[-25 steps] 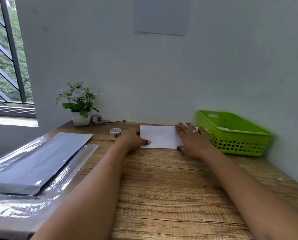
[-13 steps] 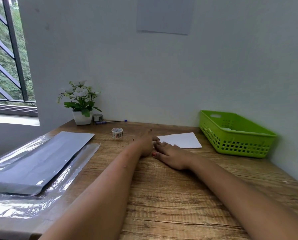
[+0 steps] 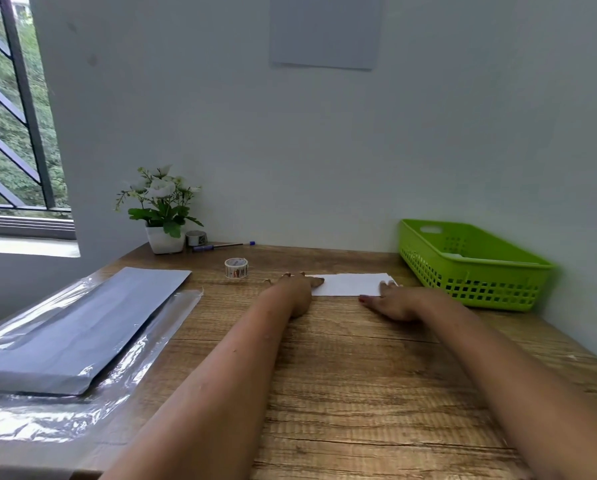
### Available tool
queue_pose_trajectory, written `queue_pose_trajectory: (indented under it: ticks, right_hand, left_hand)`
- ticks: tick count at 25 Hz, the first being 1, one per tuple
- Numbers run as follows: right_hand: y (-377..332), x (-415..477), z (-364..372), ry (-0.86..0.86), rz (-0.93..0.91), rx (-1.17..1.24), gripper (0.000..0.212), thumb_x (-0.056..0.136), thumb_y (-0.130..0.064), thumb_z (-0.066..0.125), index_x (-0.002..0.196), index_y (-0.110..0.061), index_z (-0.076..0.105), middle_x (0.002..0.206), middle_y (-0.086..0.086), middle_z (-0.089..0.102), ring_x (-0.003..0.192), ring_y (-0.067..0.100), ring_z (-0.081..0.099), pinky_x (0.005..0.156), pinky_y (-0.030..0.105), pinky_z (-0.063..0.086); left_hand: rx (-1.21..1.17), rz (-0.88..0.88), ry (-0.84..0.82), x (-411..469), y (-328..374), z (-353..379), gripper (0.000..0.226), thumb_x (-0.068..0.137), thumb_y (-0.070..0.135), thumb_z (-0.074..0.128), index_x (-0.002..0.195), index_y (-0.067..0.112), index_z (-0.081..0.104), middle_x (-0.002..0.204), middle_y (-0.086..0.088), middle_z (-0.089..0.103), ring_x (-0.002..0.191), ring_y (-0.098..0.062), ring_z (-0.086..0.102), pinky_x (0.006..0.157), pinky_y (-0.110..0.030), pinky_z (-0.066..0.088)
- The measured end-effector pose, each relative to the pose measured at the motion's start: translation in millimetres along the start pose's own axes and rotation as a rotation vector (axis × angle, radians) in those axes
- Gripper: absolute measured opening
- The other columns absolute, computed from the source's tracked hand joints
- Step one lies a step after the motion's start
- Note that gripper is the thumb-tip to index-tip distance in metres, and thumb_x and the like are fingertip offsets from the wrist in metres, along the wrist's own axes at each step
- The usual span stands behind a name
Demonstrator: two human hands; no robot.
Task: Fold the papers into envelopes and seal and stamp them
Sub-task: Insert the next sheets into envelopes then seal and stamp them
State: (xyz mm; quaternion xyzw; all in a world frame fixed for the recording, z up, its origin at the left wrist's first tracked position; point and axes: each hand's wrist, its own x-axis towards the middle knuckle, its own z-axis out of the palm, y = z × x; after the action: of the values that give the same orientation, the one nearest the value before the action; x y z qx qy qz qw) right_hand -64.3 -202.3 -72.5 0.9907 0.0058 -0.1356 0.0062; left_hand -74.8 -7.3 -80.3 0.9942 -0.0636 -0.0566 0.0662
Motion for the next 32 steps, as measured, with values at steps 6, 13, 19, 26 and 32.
queue_pose_trajectory:
  ticks: [6,13,19,26,32]
  right_hand:
    - [-2.5,8.4,6.0,0.294,0.099,0.008,0.067,0.092,-0.059,0.032,0.134,-0.01,0.048,0.142,0.011,0.048,0.129,0.03,0.046,0.103,0.037,0.037]
    - [5.4,-3.3,-5.0,0.301,0.045,0.791,0.047,0.086,-0.012,0.066,0.128,-0.003,0.047,0.126,0.013,0.055,0.11,0.029,0.055,0.077,0.028,0.042]
    - [1.7,-0.3,-23.4,0.405,-0.123,1.563,0.051,0.089,0.006,0.053,0.137,-0.002,0.037,0.118,0.02,0.054,0.08,0.022,0.061,0.06,0.029,0.049]
    - [5.2,-16.0,-34.4,0.494,-0.428,1.796,0.071,0.092,-0.035,0.058,0.148,-0.039,0.014,0.151,0.004,0.028,0.126,0.028,0.048,0.1,0.047,0.046]
    - [7.6,-10.6,-23.9,0.343,-0.359,1.622,0.092,0.085,-0.023,0.068,0.146,-0.049,0.004,0.149,0.011,0.033,0.119,0.027,0.053,0.087,0.044,0.052]
  left_hand:
    - [-0.103,-0.002,-0.006,1.4,-6.9,0.5,0.067,0.096,-0.002,0.023,0.148,0.04,0.019,0.16,-0.009,0.008,0.147,-0.032,0.003,0.117,-0.055,0.004]
    - [-0.096,0.035,0.052,9.3,-11.7,3.5,0.06,0.093,0.059,0.034,0.146,0.034,0.026,0.156,-0.005,0.025,0.142,-0.03,0.024,0.114,-0.053,0.022]
    - [-0.017,0.075,0.241,4.3,-3.8,-0.3,0.069,0.087,0.059,0.048,0.147,0.035,0.022,0.152,0.001,0.033,0.137,-0.026,0.034,0.11,-0.058,0.022]
    - [-0.355,0.233,0.695,1.4,4.9,-13.9,0.023,0.094,0.022,0.048,0.113,0.021,0.06,0.098,-0.005,0.067,0.088,-0.028,0.062,0.065,-0.032,0.045]
    - [-1.011,0.253,0.457,-7.5,5.8,-25.6,0.036,0.099,0.032,0.043,0.133,0.02,0.04,0.119,-0.003,0.057,0.097,-0.02,0.058,0.078,-0.035,0.051]
